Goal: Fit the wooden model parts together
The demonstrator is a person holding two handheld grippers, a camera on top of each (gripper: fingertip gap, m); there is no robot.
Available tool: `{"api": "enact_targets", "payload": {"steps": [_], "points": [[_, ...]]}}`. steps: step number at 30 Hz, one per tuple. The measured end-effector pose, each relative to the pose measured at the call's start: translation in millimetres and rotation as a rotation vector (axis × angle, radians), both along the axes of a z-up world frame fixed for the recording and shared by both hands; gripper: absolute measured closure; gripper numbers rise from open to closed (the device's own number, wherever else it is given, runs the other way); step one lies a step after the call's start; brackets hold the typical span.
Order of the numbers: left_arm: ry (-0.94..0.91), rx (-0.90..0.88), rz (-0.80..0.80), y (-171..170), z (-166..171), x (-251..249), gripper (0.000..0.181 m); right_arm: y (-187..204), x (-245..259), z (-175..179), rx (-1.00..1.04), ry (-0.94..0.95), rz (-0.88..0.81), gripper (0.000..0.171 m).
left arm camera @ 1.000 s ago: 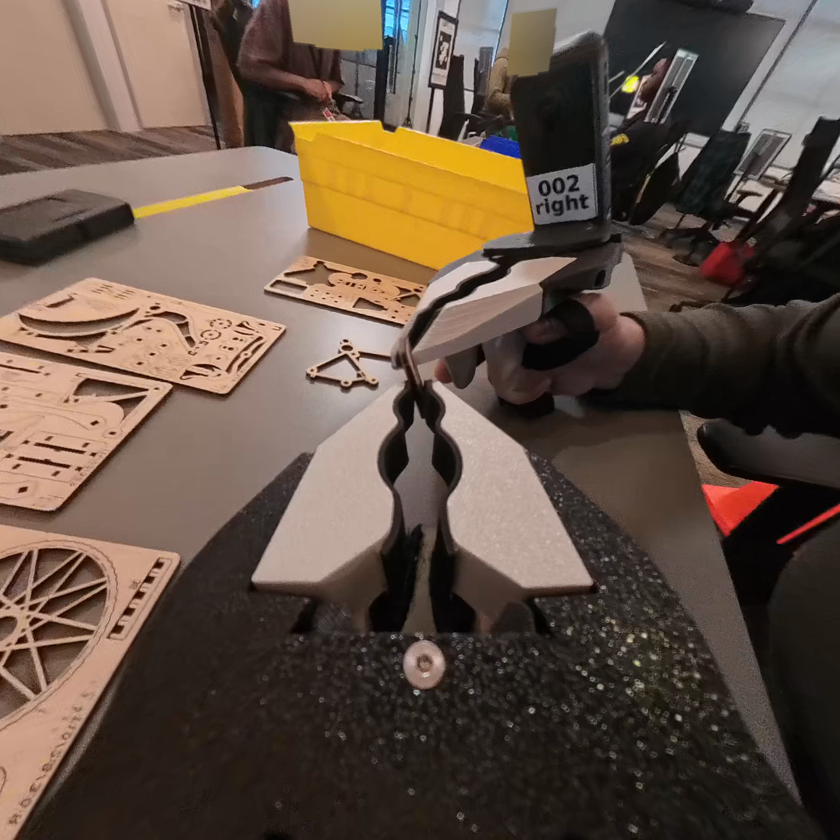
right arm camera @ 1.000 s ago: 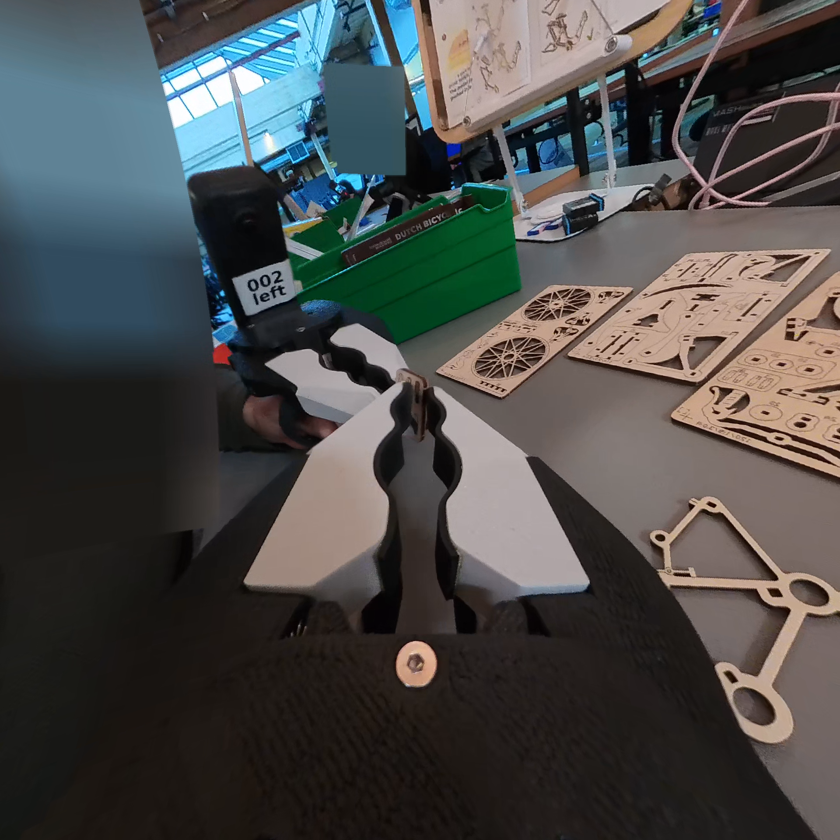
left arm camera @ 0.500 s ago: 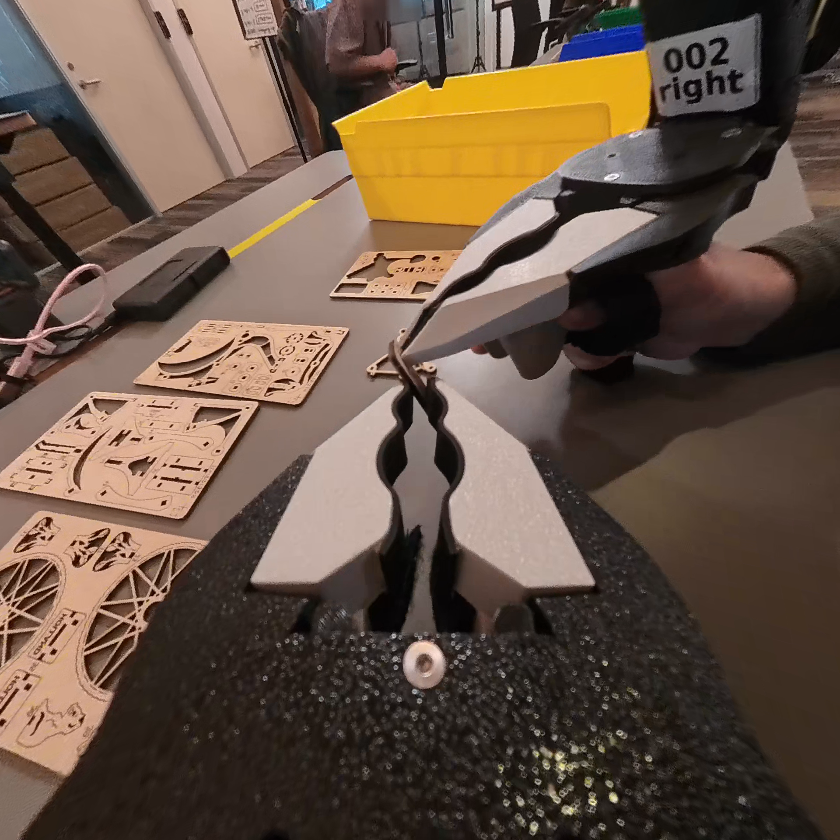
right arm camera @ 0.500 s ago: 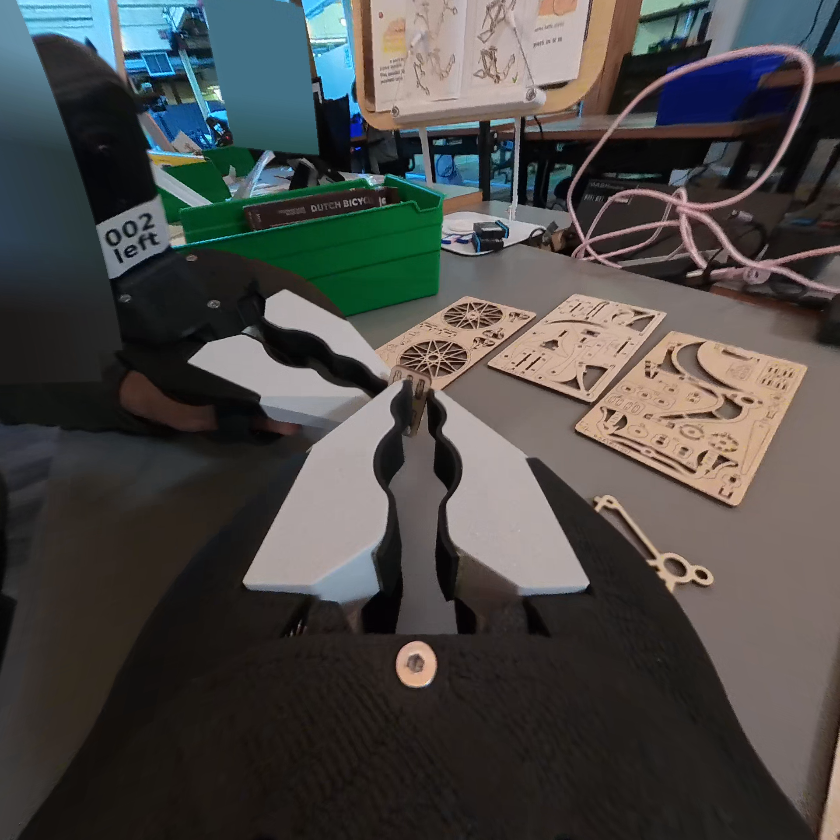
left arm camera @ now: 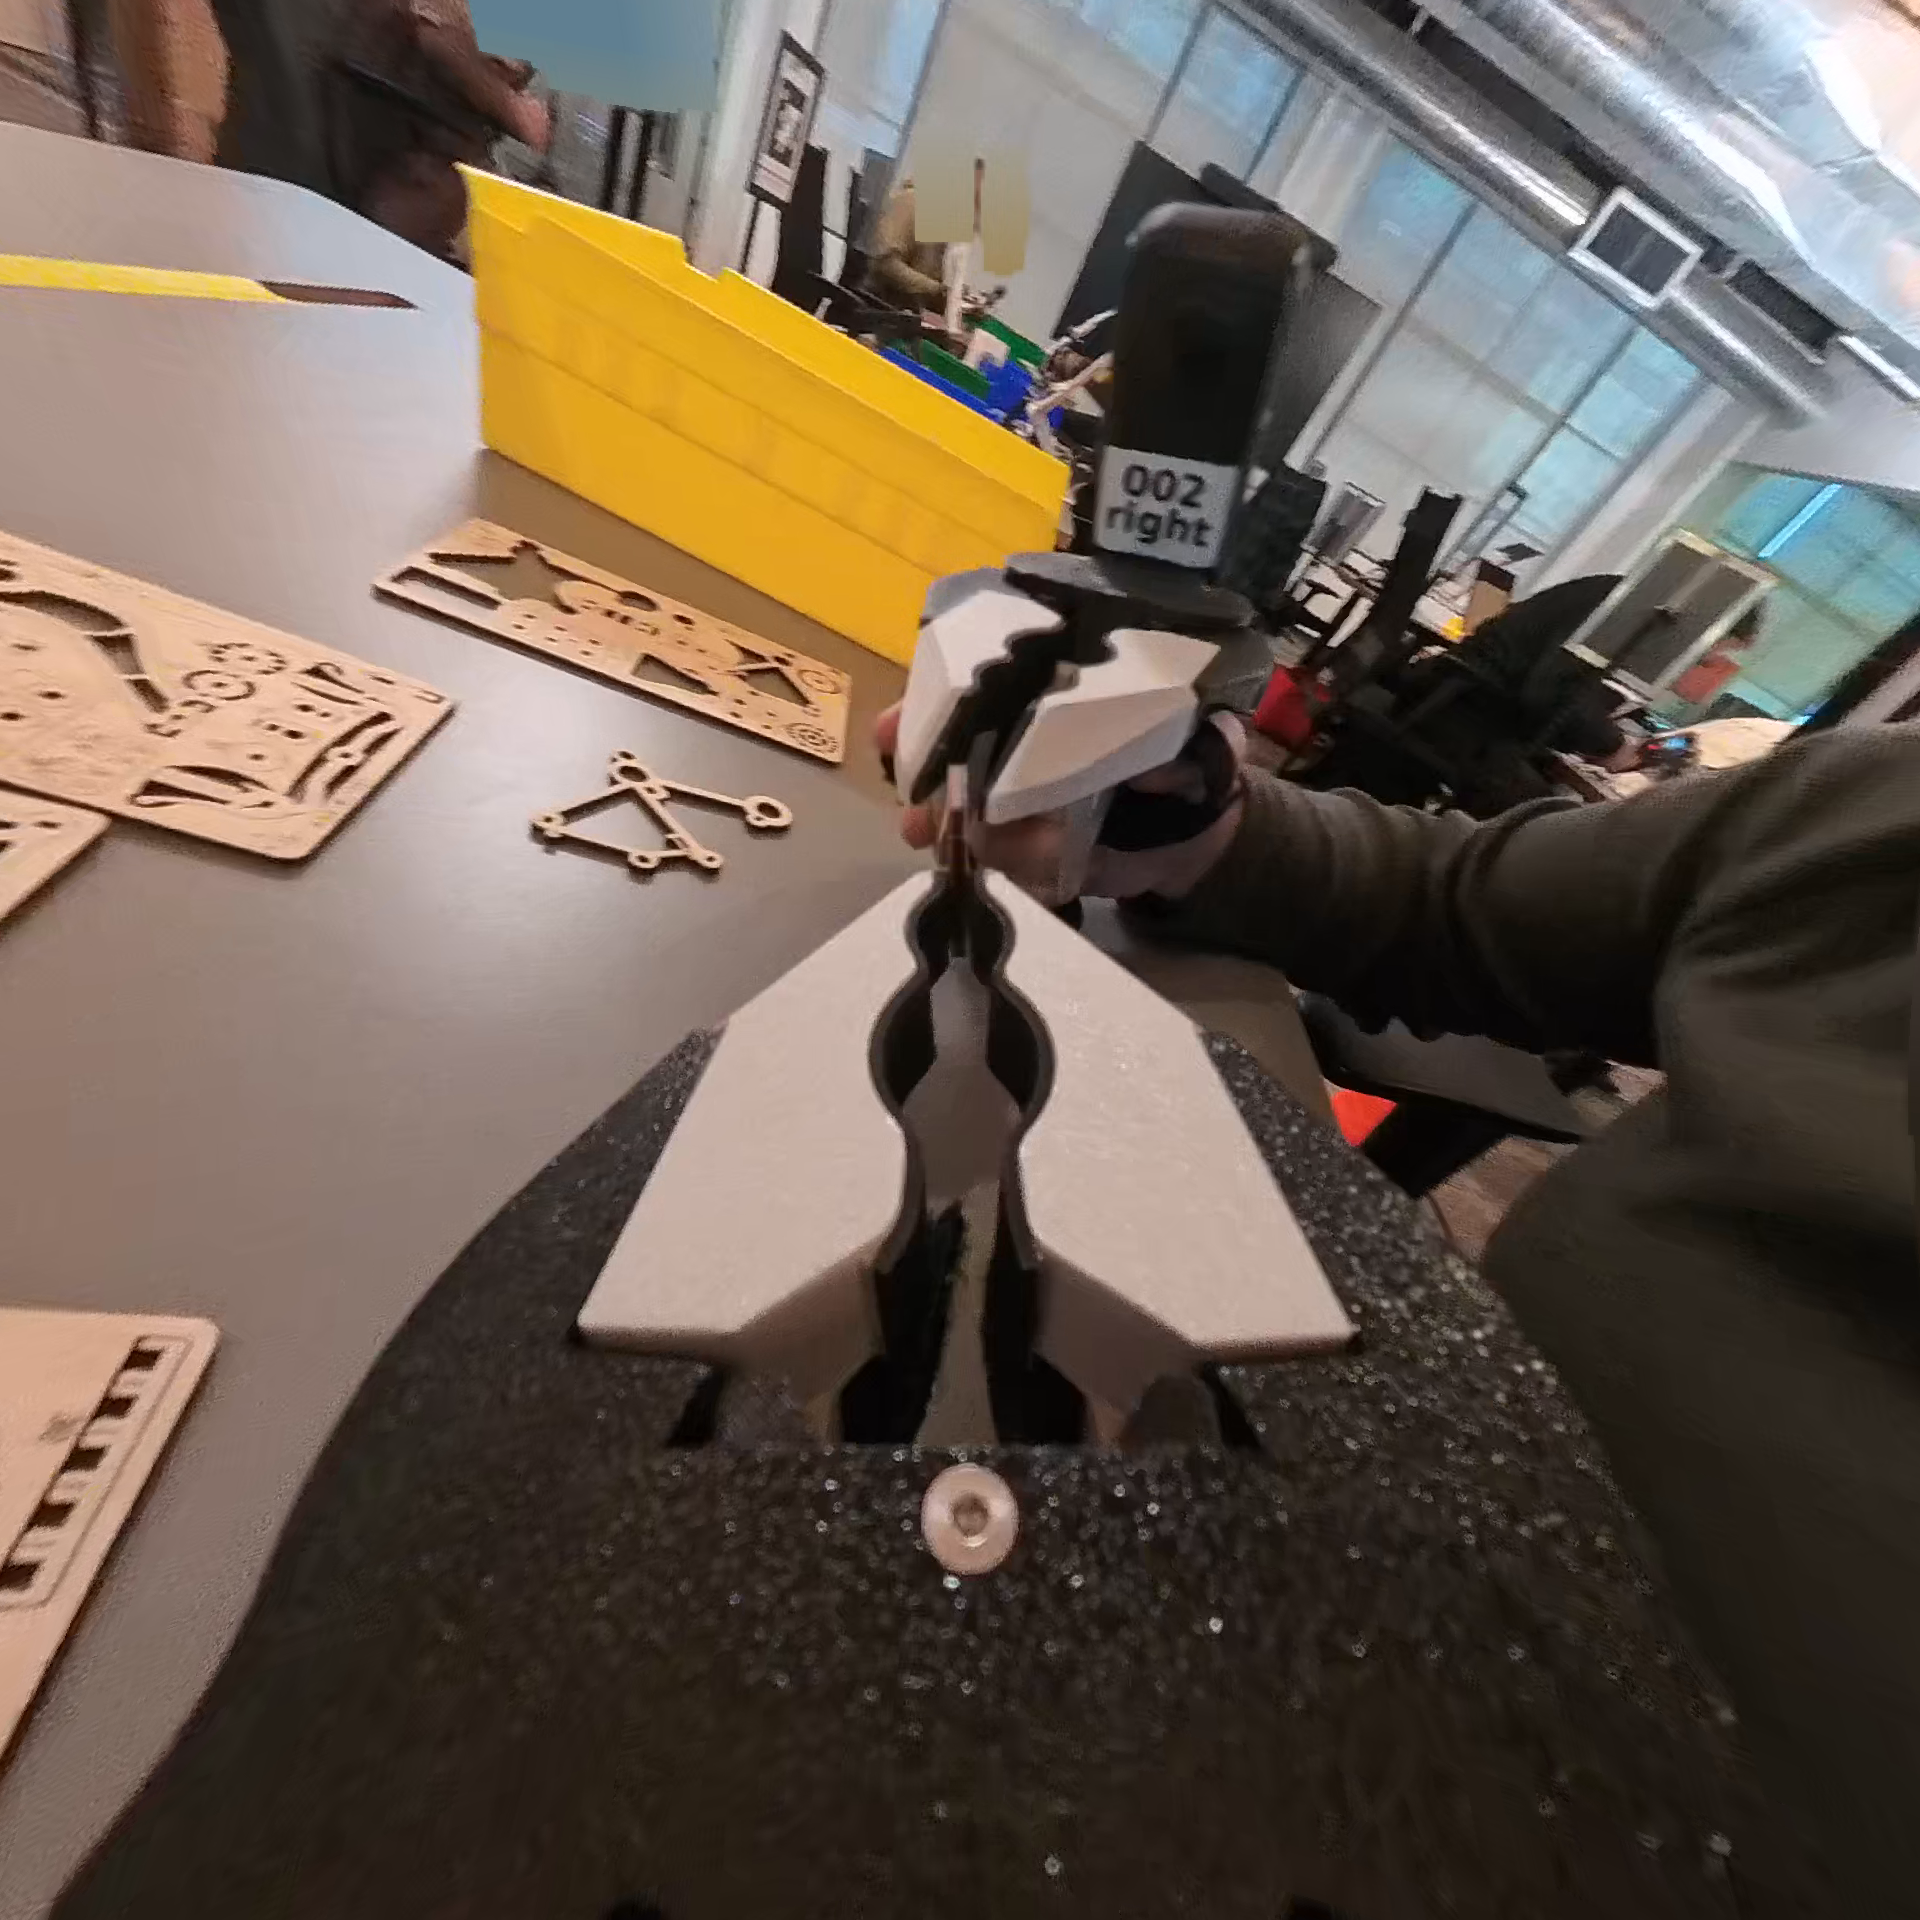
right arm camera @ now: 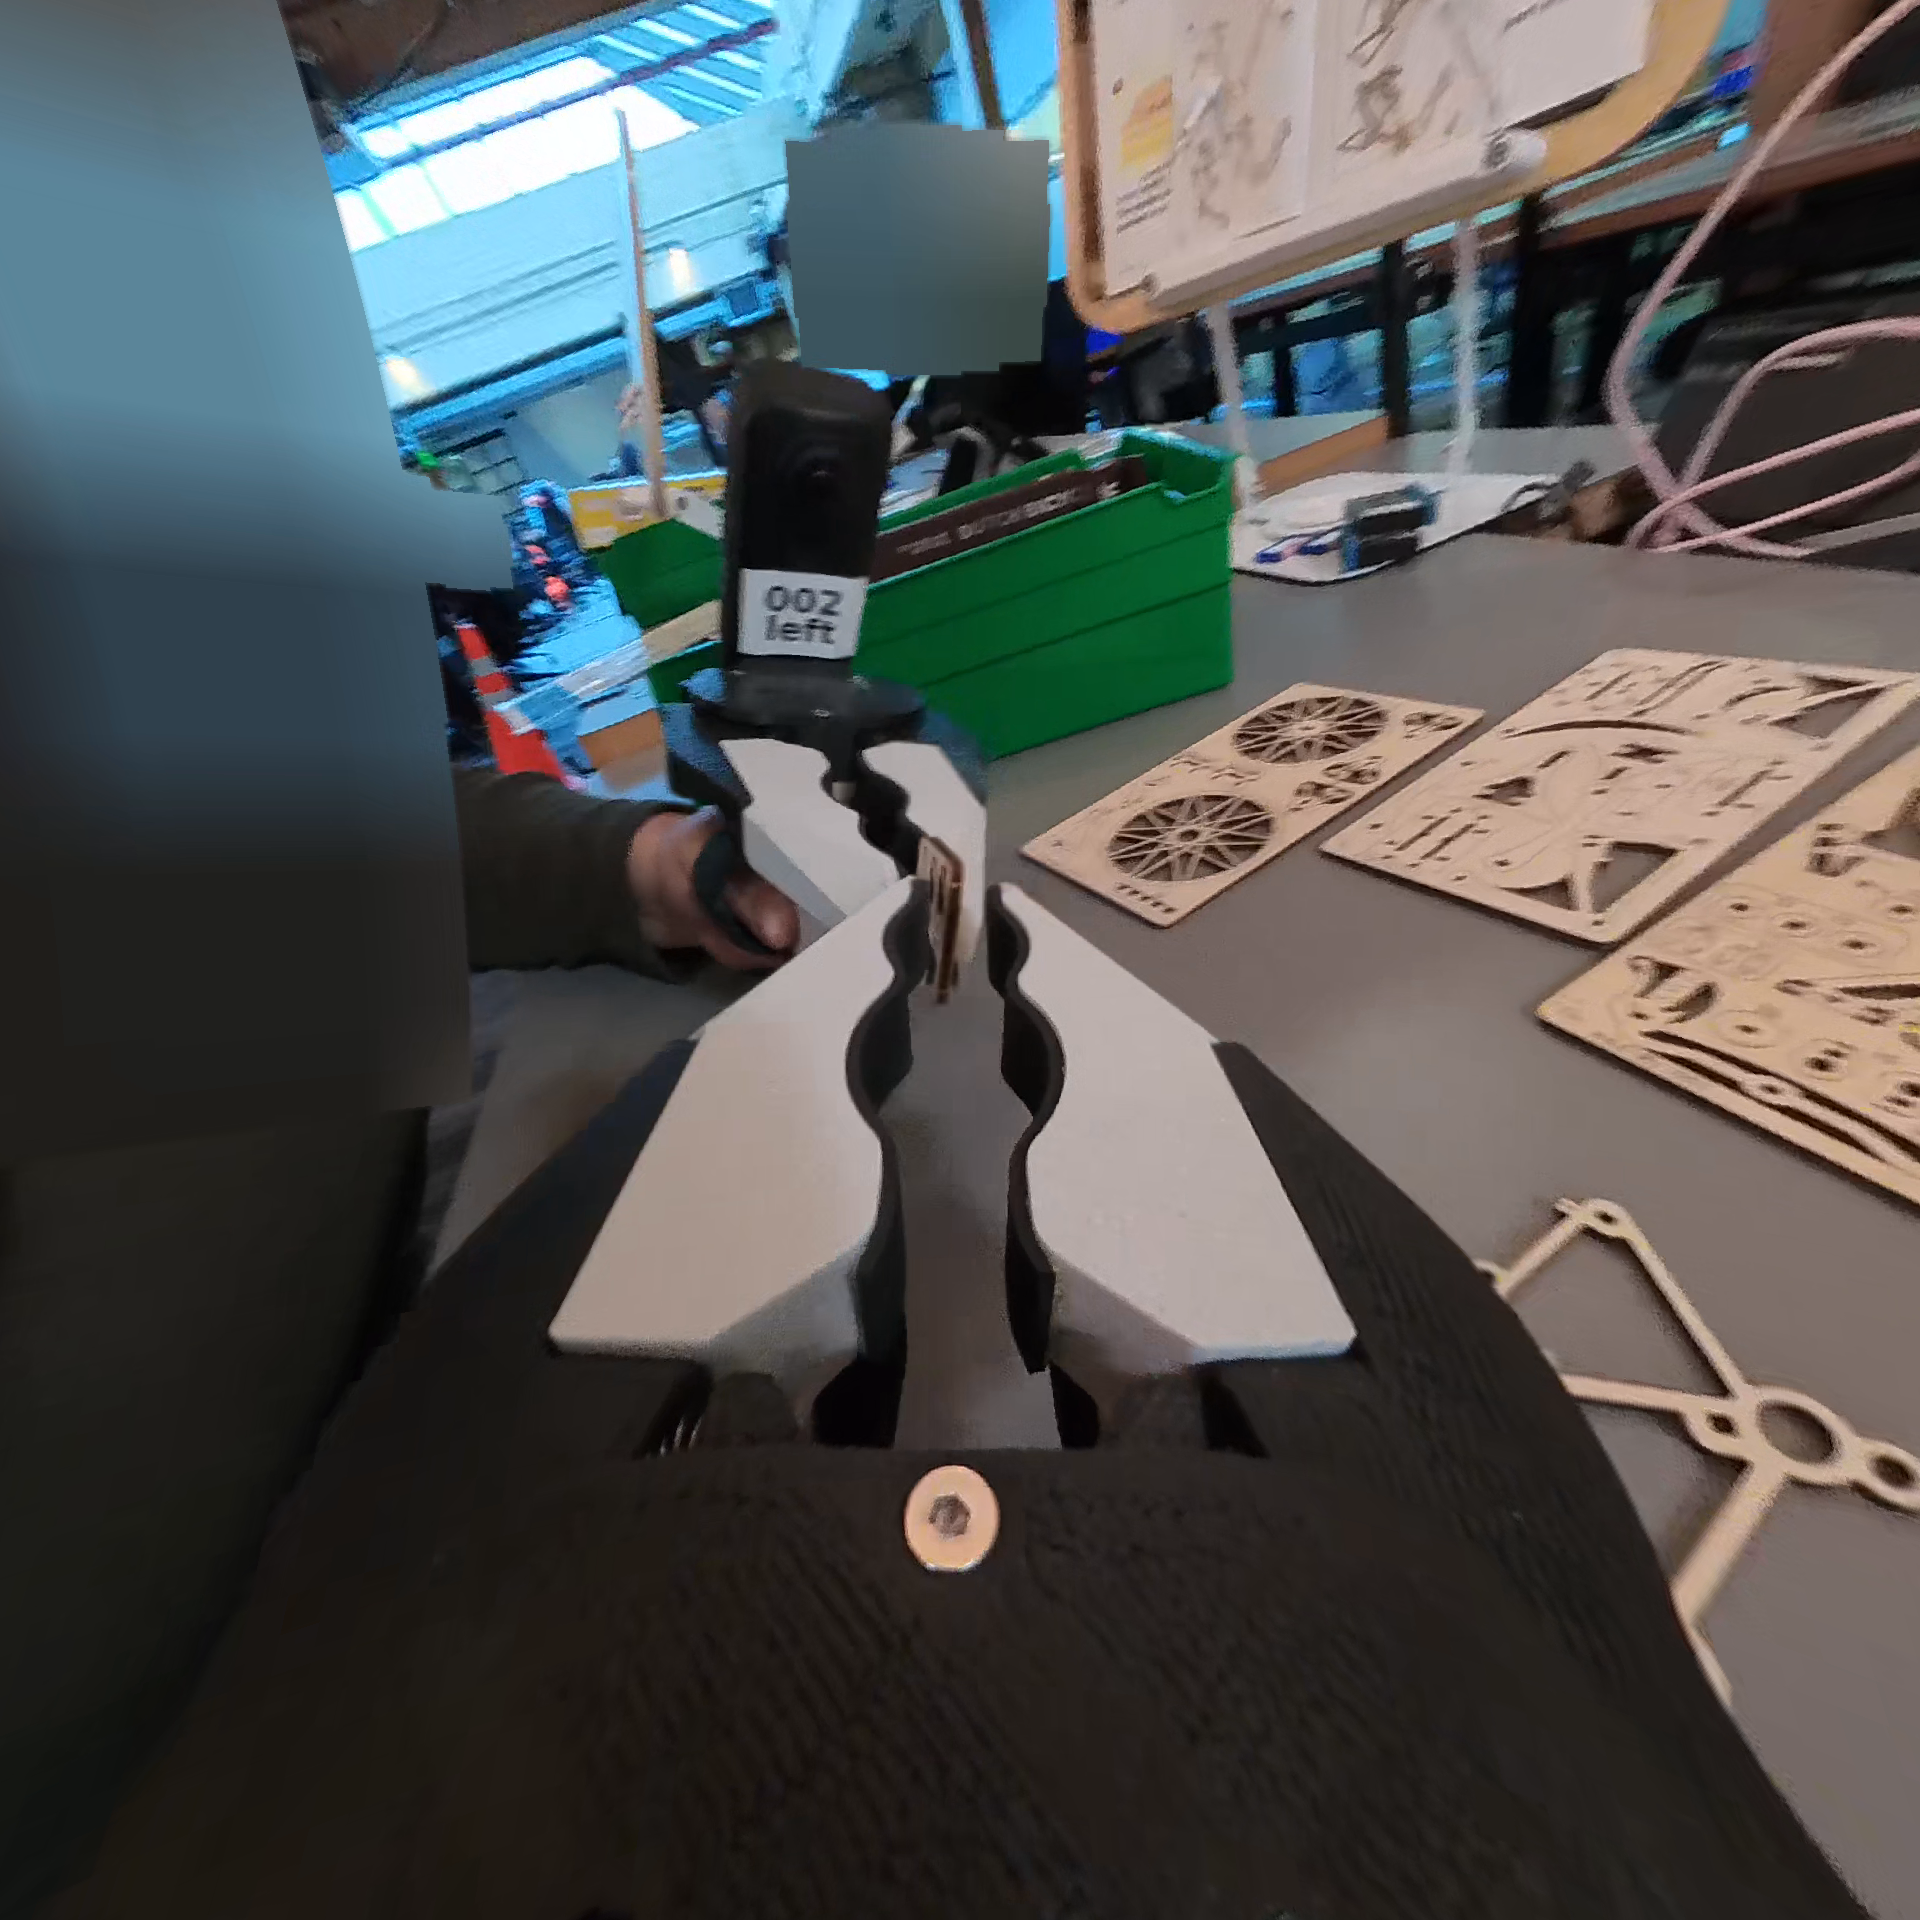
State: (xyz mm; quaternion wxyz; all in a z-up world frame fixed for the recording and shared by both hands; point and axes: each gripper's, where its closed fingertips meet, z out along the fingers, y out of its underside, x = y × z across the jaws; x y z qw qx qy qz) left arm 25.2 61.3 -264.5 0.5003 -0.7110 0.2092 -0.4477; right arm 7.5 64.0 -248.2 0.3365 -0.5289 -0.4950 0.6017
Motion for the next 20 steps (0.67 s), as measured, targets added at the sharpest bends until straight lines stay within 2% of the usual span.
{"api": "enact_targets", "payload": {"steps": [4, 8, 10, 12, 14, 15, 18, 20], "points": [[-0.056, -0.034, -0.128, -14, 3, 9, 0.181, -13, 7, 5, -0.086, 0.041, 0.140, 0.169], [-0.073, 0.012, -0.200, -26, 10, 13, 0.181, -26, 14, 13, -0.014, 0.099, 0.222, 0.170], [0.011, 0.148, -0.192, -31, 13, 13, 0.181, -37, 17, 16, 0.129, 0.147, 0.231, 0.165], [0.170, 0.388, -0.176, -39, 14, 13, 0.180, -49, 19, 16, 0.345, 0.194, 0.216, 0.158], [0.325, 0.623, -0.171, -49, 13, 13, 0.180, -63, 21, 11, 0.585, 0.229, 0.212, 0.159], [0.383, 0.711, -0.169, -54, 12, 14, 0.180, -67, 20, 5, 0.692, 0.229, 0.199, 0.165], [0.508, 0.852, -0.176, -61, 1, 16, 0.180, -78, 19, -8, 0.898, 0.227, 0.197, 0.170], [0.541, 0.897, -0.176, -64, -2, 15, 0.180, -80, 19, -11, 0.939, 0.235, 0.194, 0.170]]}}
